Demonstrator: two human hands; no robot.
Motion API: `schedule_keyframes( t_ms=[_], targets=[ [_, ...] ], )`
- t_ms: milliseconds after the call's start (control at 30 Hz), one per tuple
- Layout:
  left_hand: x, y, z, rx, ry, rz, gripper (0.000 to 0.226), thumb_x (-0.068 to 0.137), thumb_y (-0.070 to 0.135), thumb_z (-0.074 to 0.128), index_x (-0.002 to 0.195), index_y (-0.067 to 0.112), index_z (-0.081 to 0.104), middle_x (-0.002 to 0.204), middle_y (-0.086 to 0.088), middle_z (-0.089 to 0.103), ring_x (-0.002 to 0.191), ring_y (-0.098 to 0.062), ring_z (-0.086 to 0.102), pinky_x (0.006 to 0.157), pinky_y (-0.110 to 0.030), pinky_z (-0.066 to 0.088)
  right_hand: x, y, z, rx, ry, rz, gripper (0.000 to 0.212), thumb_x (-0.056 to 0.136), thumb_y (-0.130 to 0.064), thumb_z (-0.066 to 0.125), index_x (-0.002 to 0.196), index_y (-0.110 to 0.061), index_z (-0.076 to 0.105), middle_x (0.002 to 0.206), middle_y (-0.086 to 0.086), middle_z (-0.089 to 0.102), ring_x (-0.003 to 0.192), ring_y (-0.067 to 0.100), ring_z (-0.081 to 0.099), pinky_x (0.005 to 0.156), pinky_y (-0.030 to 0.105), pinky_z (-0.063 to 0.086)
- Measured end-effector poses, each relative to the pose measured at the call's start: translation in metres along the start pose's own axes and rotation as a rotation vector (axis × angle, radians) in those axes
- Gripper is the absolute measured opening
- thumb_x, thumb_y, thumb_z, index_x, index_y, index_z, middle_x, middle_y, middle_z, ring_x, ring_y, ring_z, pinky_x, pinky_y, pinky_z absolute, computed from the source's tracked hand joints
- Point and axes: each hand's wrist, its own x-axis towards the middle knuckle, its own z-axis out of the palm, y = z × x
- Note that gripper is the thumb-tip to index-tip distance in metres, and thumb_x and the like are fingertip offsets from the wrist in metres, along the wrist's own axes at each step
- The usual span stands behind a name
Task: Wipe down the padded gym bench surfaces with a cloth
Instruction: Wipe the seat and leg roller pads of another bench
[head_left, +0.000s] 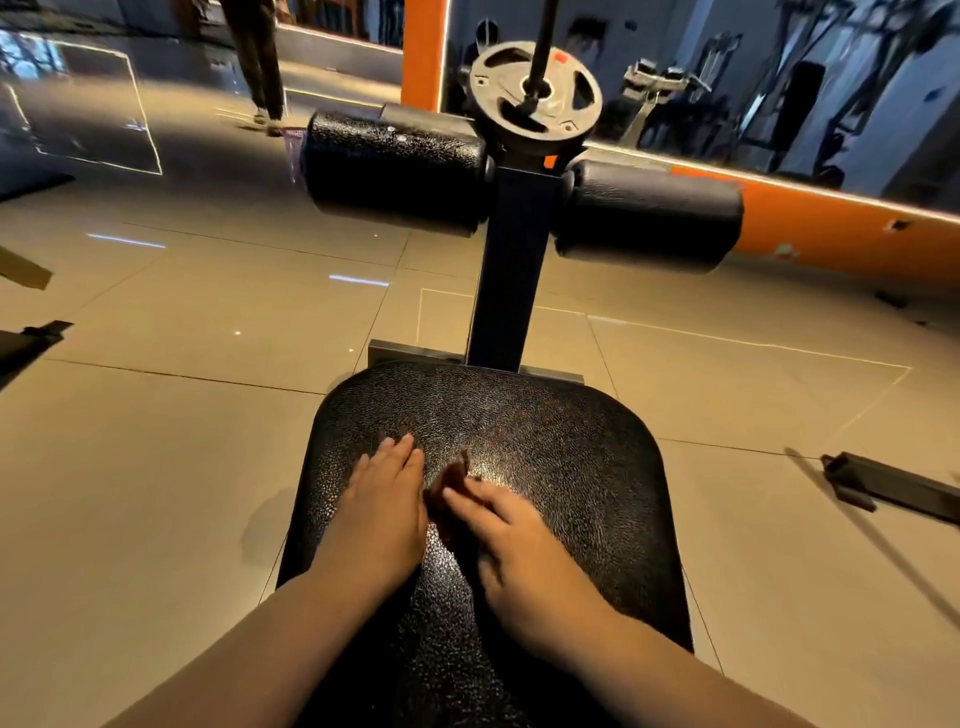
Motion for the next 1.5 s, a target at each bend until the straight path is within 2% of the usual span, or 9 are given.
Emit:
schedule_keyframes(
  t_ms=[167, 300, 533, 633, 800, 933, 1067, 1267, 1500],
  targets=[
    [-0.017, -0.001, 0.002, 0.003, -0.012, 0.029, 0.054, 0.106, 0.023, 0.031, 0.157, 0.016, 0.018, 0.166, 0.000, 0.011, 0.153, -0.016, 0.003, 0.125, -0.034, -0.001, -0.012, 0.053, -0.026, -0.142, 0.177, 0.179, 0.054, 0.091, -0.024, 0.047, 0.144, -0.020, 0.054, 0.144, 0.010, 0.053, 0.126, 0.032, 0.051, 0.109, 0.042, 0.042],
    [-0.028, 0.002, 0.003, 0.030, -0.036, 0.051, 0.054, 0.106, 0.023, 0.032, 0.158, 0.015, 0.017, 0.166, -0.002, 0.010, 0.153, -0.018, 0.002, 0.124, -0.034, -0.003, 0.001, 0.032, -0.017, -0.020, 0.274, 0.475, 0.065, 0.098, -0.004, 0.049, 0.157, -0.022, 0.030, 0.161, 0.005, 0.025, 0.145, 0.022, 0.027, 0.123, 0.043, 0.022],
    [-0.031, 0.010, -0.005, 0.026, -0.107, 0.052, 0.059, 0.104, 0.032, 0.037, 0.157, 0.015, 0.019, 0.166, -0.004, 0.011, 0.153, -0.022, 0.003, 0.125, -0.039, 0.002, -0.034, 0.007, 0.001, -0.067, 0.054, 0.014, 0.056, 0.090, -0.021, 0.049, 0.146, -0.022, 0.051, 0.143, 0.005, 0.051, 0.130, 0.020, 0.044, 0.113, 0.027, 0.031],
    [-0.035, 0.018, -0.004, 0.053, -0.115, 0.056, 0.056, 0.105, 0.033, 0.035, 0.157, 0.018, 0.021, 0.166, -0.005, 0.010, 0.153, -0.026, 0.001, 0.125, -0.043, 0.001, -0.044, 0.046, -0.019, -0.202, 0.237, 0.221, 0.061, 0.083, -0.038, 0.044, 0.140, -0.022, 0.057, 0.129, 0.017, 0.056, 0.114, 0.036, 0.053, 0.097, 0.044, 0.045],
    [-0.038, 0.030, 0.005, -0.012, -0.081, 0.066, 0.062, 0.103, 0.018, 0.038, 0.158, 0.017, 0.009, 0.167, -0.003, 0.003, 0.153, -0.020, -0.004, 0.125, -0.040, 0.001, -0.015, 0.047, -0.036, -0.253, 0.269, 0.583, 0.059, 0.099, -0.024, 0.052, 0.154, -0.014, 0.034, 0.143, 0.016, 0.033, 0.129, 0.032, 0.031, 0.108, 0.035, 0.033],
    [-0.027, 0.022, 0.006, -0.008, -0.028, 0.045, 0.064, 0.103, 0.016, 0.037, 0.158, 0.016, 0.005, 0.167, -0.001, -0.001, 0.153, -0.016, -0.007, 0.125, -0.038, 0.001, 0.024, 0.015, -0.011, -0.209, 0.245, 0.452, 0.062, 0.099, -0.020, 0.053, 0.157, -0.015, 0.030, 0.149, 0.016, 0.030, 0.131, 0.034, 0.030, 0.110, 0.038, 0.032],
    [-0.015, 0.015, 0.002, -0.094, -0.033, -0.030, 0.061, 0.104, 0.021, 0.033, 0.158, 0.019, 0.005, 0.167, 0.003, -0.001, 0.153, -0.014, -0.007, 0.125, -0.038, 0.002, 0.031, 0.026, 0.001, -0.196, 0.113, 0.138, 0.060, 0.088, -0.016, 0.064, 0.146, -0.020, 0.052, 0.135, 0.014, 0.053, 0.117, 0.037, 0.048, 0.097, 0.051, 0.043],
    [-0.004, 0.020, -0.003, -0.157, -0.022, -0.087, 0.064, 0.102, 0.016, 0.033, 0.158, 0.023, 0.003, 0.166, 0.007, -0.003, 0.152, -0.010, -0.009, 0.122, -0.032, -0.008, 0.088, 0.054, -0.039, -0.163, 0.233, 0.585, 0.064, 0.097, -0.016, 0.052, 0.156, -0.017, 0.026, 0.148, 0.018, 0.028, 0.133, 0.037, 0.026, 0.112, 0.043, 0.028],
    [0.025, 0.012, -0.011, -0.336, 0.045, -0.185, 0.061, 0.102, 0.013, 0.034, 0.158, 0.025, 0.012, 0.165, 0.014, 0.003, 0.150, -0.004, -0.003, 0.121, -0.027, -0.002, 0.149, 0.027, -0.023, -0.200, 0.154, 0.309, 0.067, 0.100, -0.022, 0.048, 0.159, -0.024, 0.017, 0.153, 0.009, 0.023, 0.137, 0.032, 0.024, 0.115, 0.039, 0.024]
  ],
)
